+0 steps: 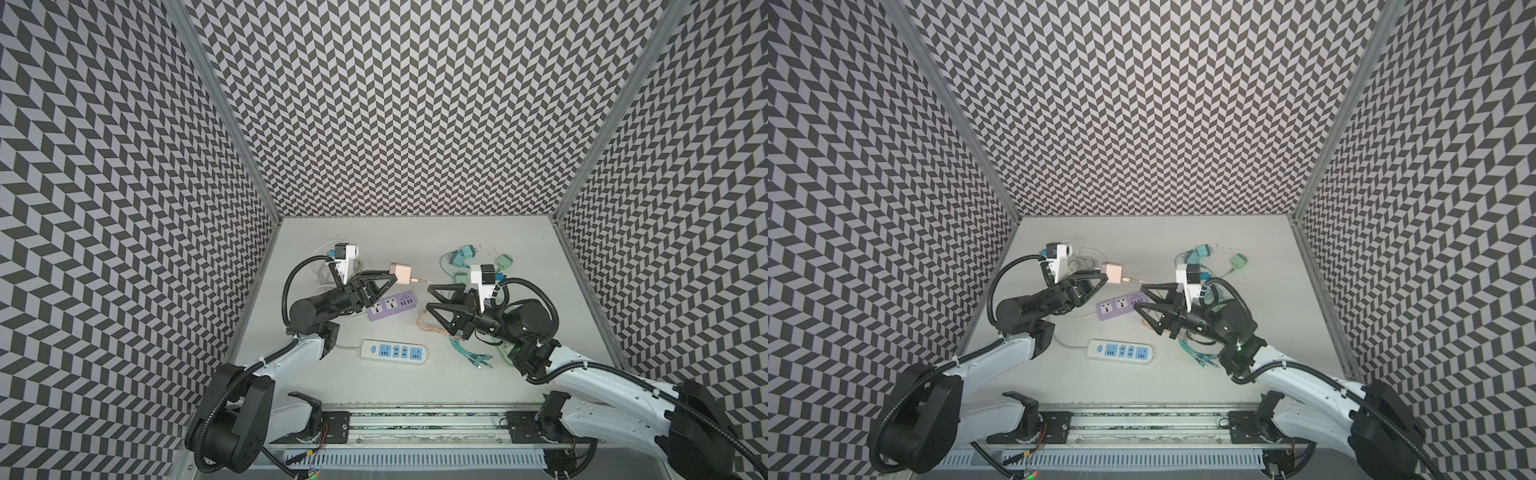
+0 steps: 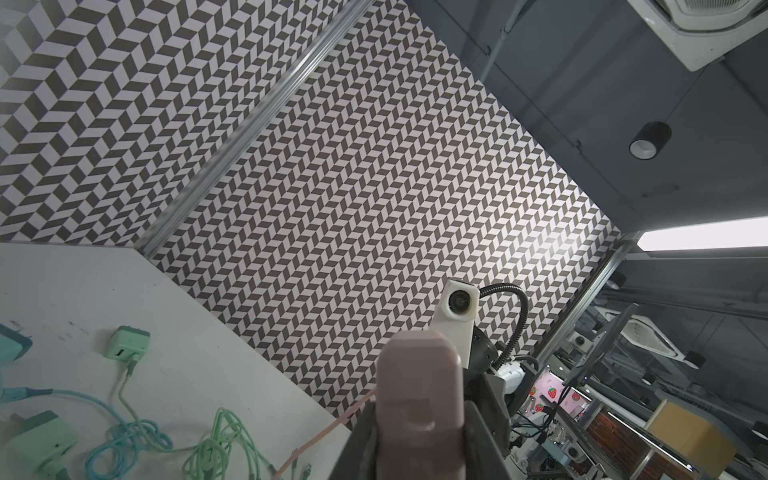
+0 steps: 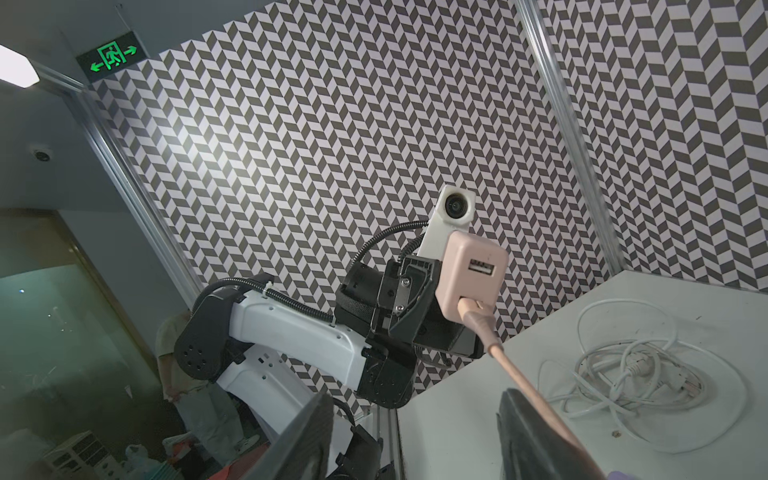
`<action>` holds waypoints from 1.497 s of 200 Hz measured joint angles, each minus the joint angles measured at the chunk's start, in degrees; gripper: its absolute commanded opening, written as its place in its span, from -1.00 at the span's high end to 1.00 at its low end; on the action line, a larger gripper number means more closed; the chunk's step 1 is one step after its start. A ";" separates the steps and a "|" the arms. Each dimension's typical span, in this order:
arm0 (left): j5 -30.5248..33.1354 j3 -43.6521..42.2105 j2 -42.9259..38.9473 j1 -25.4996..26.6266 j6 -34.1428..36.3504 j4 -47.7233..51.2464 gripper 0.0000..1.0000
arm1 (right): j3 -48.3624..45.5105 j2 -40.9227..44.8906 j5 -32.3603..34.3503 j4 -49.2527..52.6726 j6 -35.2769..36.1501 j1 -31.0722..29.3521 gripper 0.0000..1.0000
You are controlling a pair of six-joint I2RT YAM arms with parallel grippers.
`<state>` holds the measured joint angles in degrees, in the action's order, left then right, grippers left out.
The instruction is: Insert the plug
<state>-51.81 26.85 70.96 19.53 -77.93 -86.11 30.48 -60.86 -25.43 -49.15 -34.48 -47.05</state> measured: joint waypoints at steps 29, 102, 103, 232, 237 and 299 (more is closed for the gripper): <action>0.44 -0.31 0.28 0.02 -1.40 -1.29 1.00 | 0.74 -2.14 -0.39 -0.68 -1.01 0.00 -0.25; 1.68 -0.31 -1.38 0.96 0.68 -0.94 1.00 | 5.75 -7.08 -2.49 -1.64 -1.68 0.00 -0.23; 1.73 -0.31 -1.49 0.98 0.83 -0.87 1.00 | 5.77 -7.10 -2.51 -1.68 -1.68 0.00 -0.23; 6.12 -0.24 -11.61 3.76 15.41 19.06 1.00 | 10.08 -13.20 -4.42 -8.07 -4.39 0.00 -0.15; 6.27 -0.13 -11.96 3.82 16.04 19.96 1.00 | 10.21 -13.35 -4.46 -8.13 -4.42 0.02 -0.14; 7.67 0.33 -13.75 4.57 20.61 25.64 1.00 | 11.47 -15.28 -5.07 -8.13 -5.03 0.37 0.01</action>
<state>-44.14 27.18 57.21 24.10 -57.32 -60.47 41.95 -76.14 -30.50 -57.28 -39.51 -46.68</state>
